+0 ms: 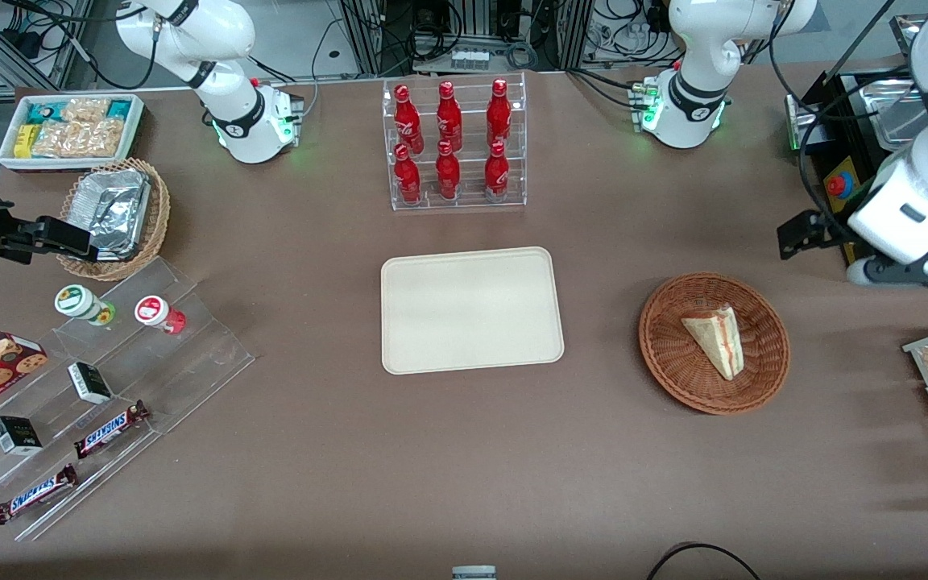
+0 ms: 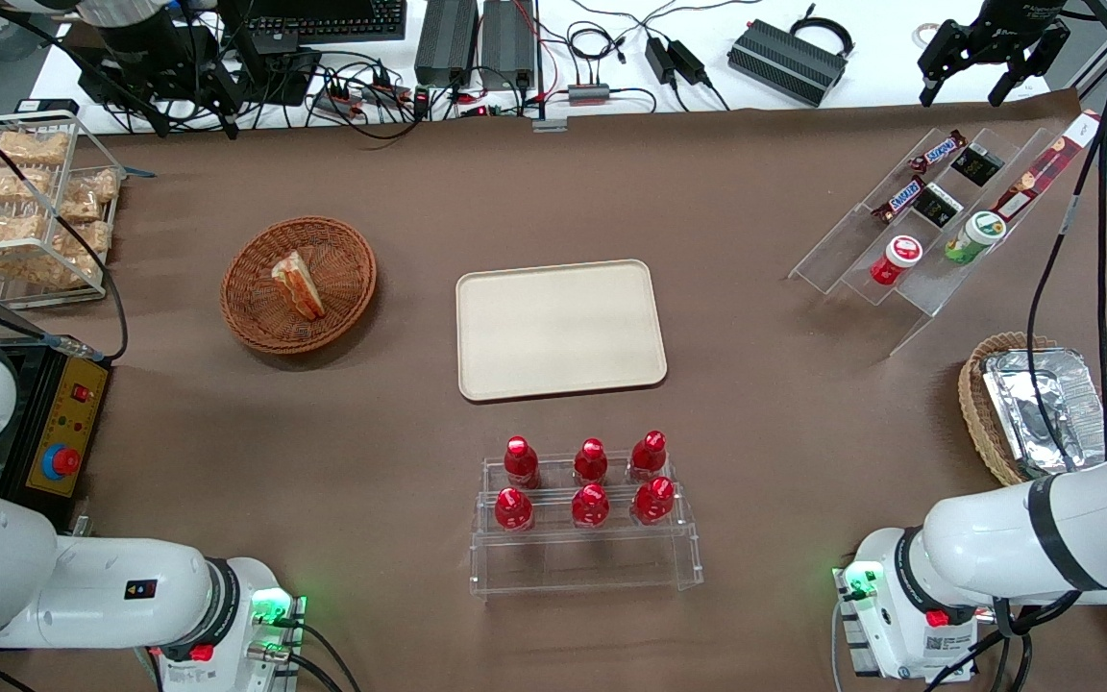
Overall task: Place sandwich from basket to tray
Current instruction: 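Move the left gripper down over the wrapped sandwich in the wicker basket, then close the left gripper on the wrapped sandwich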
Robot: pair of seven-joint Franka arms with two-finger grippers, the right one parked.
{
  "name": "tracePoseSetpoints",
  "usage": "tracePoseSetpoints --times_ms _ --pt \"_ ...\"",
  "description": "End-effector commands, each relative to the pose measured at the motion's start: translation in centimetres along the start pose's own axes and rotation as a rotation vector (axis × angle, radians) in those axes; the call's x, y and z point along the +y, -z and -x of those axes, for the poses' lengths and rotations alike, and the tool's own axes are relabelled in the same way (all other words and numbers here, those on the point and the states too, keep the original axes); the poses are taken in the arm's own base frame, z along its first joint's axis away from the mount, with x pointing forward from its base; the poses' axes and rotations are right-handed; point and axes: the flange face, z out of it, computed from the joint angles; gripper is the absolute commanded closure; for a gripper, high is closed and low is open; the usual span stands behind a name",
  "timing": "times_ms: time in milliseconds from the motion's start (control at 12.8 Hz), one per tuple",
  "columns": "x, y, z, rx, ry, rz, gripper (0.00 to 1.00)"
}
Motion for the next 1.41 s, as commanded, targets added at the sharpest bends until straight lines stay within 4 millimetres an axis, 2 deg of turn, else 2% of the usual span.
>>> tracePoseSetpoints --times_ms 0,313,470,783,939,1330 --pt "-0.3 -5.1 -1.1 0.026 0.095 -0.003 0.00" --pt "0.0 -13.3 -1.1 0.083 0.243 0.013 0.00" --pt "0.2 -16.6 -0.9 0.111 0.323 0.025 0.00" --pt "0.4 -23.3 0.6 0.173 0.362 0.051 0.00" --pt "0.5 -25.6 0.4 0.163 0.382 0.053 0.00" --pt "0.5 -28.9 0.0 0.128 0.384 0.048 0.00"
